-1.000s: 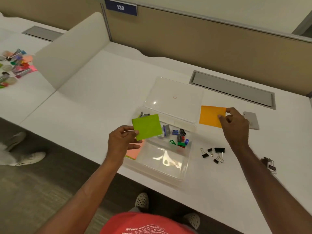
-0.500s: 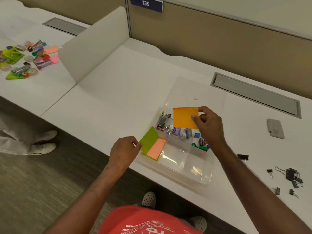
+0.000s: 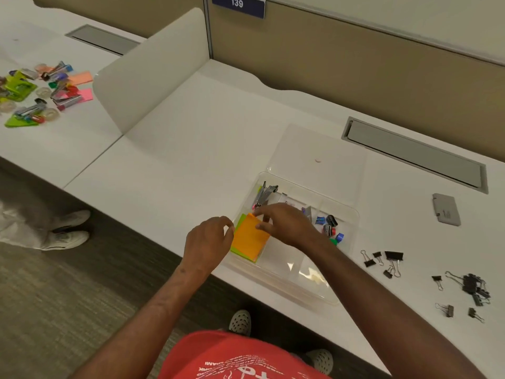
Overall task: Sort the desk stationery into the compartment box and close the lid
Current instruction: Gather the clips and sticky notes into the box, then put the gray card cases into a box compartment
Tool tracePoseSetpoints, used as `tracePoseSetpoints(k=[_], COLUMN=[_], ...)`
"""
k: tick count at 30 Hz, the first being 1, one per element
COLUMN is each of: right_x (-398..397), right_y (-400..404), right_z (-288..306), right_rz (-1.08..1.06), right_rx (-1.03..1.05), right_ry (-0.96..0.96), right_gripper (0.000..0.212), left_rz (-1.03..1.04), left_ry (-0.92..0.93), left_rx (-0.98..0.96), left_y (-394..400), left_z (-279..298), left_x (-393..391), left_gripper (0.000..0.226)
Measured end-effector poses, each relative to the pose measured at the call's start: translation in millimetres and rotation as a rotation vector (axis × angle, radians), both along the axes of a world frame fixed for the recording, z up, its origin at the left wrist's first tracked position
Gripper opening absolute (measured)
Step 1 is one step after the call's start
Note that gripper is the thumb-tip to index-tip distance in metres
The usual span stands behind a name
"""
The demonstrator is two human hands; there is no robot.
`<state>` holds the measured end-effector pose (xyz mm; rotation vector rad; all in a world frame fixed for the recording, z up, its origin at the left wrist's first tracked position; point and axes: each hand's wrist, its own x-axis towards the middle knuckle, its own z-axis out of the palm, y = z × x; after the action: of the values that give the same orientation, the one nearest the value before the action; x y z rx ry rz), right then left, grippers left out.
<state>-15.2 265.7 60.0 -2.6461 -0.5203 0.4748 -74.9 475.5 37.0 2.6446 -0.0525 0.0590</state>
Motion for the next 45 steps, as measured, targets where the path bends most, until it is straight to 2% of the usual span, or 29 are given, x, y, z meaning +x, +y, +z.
tracePoseSetpoints(k=[5, 8, 11, 14, 18, 25, 45], right_x=[-1.2, -0.3, 1.1, 0.1, -3.4, -17.3, -127.0], right_y=[-10.8, -26.8, -48.3, -74.2, -111.5, -187.9, -389.0], right_z=[-2.0, -4.5, -8.0, -12.4, -16.6, -17.9, -29.9], right_rz=[-0.021, -0.041, -0.097, -0.176, -0.299, -0.473, -0.853], right_rx=[0.005, -0.059, -0.137, -0.177, -0.195, -0.28, -0.325], right_ry=[-0.18, -0.318, -0.35, -0.375, -0.364, -0.332, -0.299], right_gripper=[0.043, 0.048, 0.061, 0.07, 0.075, 0.078, 0.071], left_rz=[-0.123, -0.217, -0.27, -0.309, -0.389, -0.536, -0.892], left_ry=[-0.17, -0.197, -0.194, -0.215, -0.243, -0.179, -0.107], left_rx=[-0.041, 0.0, 0.03, 0.016, 0.063, 0.151, 0.224], left_y=[-10.2, -22.6, -40.7, -62.3, -96.2, -171.2, -401.5], left_z=[-5.8, -9.8, -12.2, -9.2, -1.5, 5.5, -7.2], left_x=[7.9, 20.2, 33.7, 49.5, 71.5, 94.1, 75.7], left_gripper=[0.022, 0.041, 0.063, 0.073, 0.077, 0.077, 0.08])
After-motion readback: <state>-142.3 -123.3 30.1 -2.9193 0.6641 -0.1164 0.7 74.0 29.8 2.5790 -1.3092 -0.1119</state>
